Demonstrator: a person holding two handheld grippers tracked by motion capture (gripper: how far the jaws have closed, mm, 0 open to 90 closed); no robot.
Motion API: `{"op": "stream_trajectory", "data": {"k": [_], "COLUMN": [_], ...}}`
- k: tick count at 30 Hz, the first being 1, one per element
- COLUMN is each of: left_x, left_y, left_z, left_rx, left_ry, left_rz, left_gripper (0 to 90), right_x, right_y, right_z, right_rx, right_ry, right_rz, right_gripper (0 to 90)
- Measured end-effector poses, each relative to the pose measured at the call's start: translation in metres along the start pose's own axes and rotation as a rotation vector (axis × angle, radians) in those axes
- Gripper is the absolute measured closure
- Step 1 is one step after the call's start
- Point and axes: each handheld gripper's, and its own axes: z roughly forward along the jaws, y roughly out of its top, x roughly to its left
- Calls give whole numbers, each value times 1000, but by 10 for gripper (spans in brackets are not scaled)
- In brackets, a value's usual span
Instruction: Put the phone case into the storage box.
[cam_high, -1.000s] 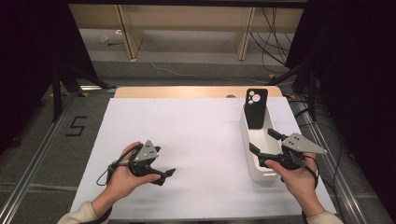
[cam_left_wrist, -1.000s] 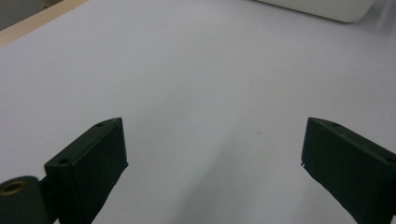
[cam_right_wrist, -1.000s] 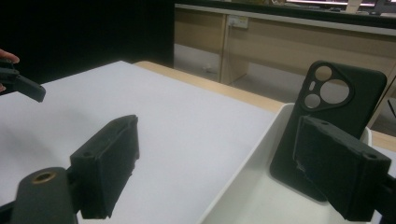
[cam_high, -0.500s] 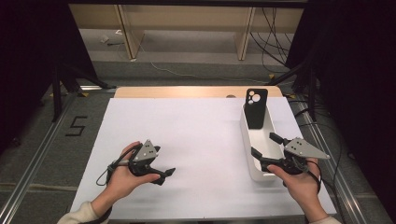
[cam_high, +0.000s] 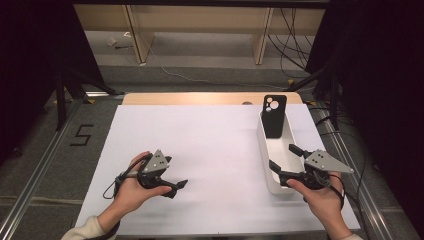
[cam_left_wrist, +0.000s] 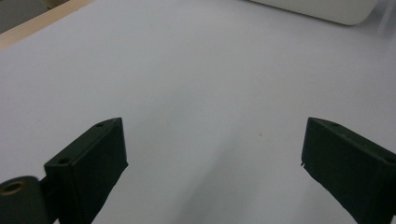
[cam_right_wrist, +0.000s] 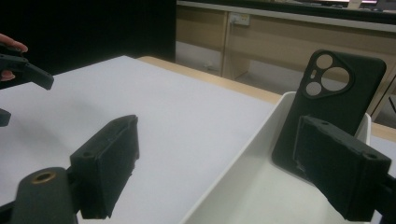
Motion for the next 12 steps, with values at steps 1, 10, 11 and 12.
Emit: {"op": "stream_trajectory", "data": {"k": [1,10,11,12], "left_x": [0,1,1,1], "left_y": [0,1,1,1], "left_z": [0,0,0,0], "left_rx": [-1,-1,-1,-3], "left_ry": [0,0,1,1], "left_rz": [-2,-2,-2,-2], "left_gripper": [64,64,64,64], "right_x": [0,0,0,0], "right_y": [0,0,0,-1], "right_z": [0,0,0,0], "right_rx": [1,-2,-2,-1], "right_ry": [-1,-3,-3,-3], "right_rz": [2,1,0,0], "right_gripper": [155,154,155,154]}}
